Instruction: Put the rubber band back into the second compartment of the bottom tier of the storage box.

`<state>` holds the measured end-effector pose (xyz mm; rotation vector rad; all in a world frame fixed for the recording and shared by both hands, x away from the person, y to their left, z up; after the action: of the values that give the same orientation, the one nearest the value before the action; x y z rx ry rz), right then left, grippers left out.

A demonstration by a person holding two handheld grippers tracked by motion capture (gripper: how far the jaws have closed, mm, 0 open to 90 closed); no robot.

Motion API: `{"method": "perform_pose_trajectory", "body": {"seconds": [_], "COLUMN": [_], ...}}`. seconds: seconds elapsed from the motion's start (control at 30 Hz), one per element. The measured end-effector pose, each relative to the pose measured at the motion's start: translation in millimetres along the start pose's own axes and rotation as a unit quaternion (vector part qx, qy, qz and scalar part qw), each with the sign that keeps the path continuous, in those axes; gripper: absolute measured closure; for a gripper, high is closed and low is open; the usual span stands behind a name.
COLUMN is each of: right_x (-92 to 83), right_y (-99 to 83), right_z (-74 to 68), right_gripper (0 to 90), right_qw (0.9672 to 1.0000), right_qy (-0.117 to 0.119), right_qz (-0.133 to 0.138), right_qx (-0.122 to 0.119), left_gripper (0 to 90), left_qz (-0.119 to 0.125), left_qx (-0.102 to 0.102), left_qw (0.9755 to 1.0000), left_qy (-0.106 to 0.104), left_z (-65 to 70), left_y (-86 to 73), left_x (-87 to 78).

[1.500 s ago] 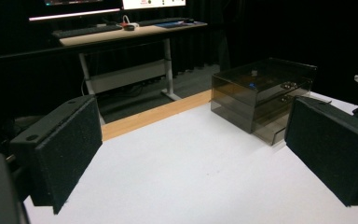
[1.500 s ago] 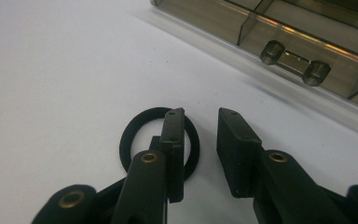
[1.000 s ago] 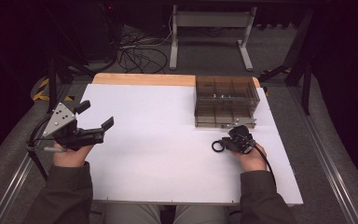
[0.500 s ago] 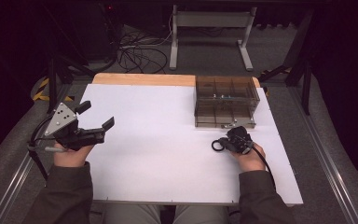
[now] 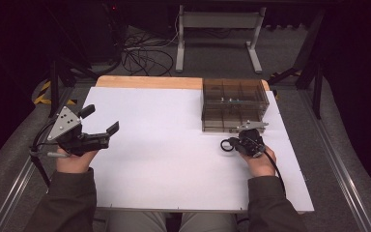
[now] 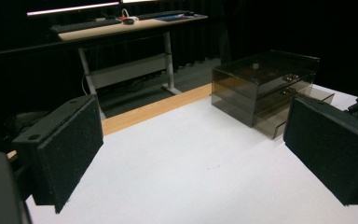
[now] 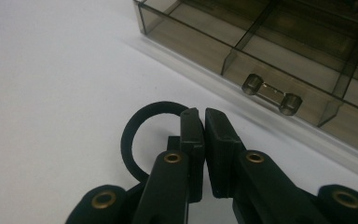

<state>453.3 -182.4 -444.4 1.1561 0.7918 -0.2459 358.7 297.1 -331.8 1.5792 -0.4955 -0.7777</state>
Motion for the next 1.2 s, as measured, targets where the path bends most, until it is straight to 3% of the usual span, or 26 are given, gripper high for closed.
{"method": "perform_pose_trajectory", "body": {"seconds": [0.4,0.67,1.2], "right_x": [1.6,4.7,14.8], "right_y": [7.8,11.9,24.7], "right_z": [4.2,9.2,15.7], "right_gripper": [86.3,86.3,86.3], "right_qw": [0.9996,0.9984,0.9957], "right_qy": [-0.011,-0.029,-0.041], "right_qz": [0.022,0.041,0.067], "right_qx": [0.013,0.027,0.049], "left_gripper": [5.5,5.5,5.7], "left_qz": [0.005,0.005,0.003], "left_qx": [-0.005,-0.006,-0.007], "left_qw": [1.0000,1.0000,1.0000], "left_qy": [-0.004,-0.005,0.001], "left_z": [-0.1,-0.1,-1.1], "left_y": [-0.8,-2.0,-4.9], "left_x": [-1.5,-1.3,-5.4]}}
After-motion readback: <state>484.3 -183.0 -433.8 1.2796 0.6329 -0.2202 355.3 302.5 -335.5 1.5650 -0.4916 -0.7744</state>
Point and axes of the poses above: each handheld gripper's, and its own axes: x roughly forward along the jaws, y roughly out of its top, z roughly to its right, the point moved 1 cm from there along x, roughly forward along the jaws, and after that the axes turned 14 degrees about -y, right-handed, at the moved point
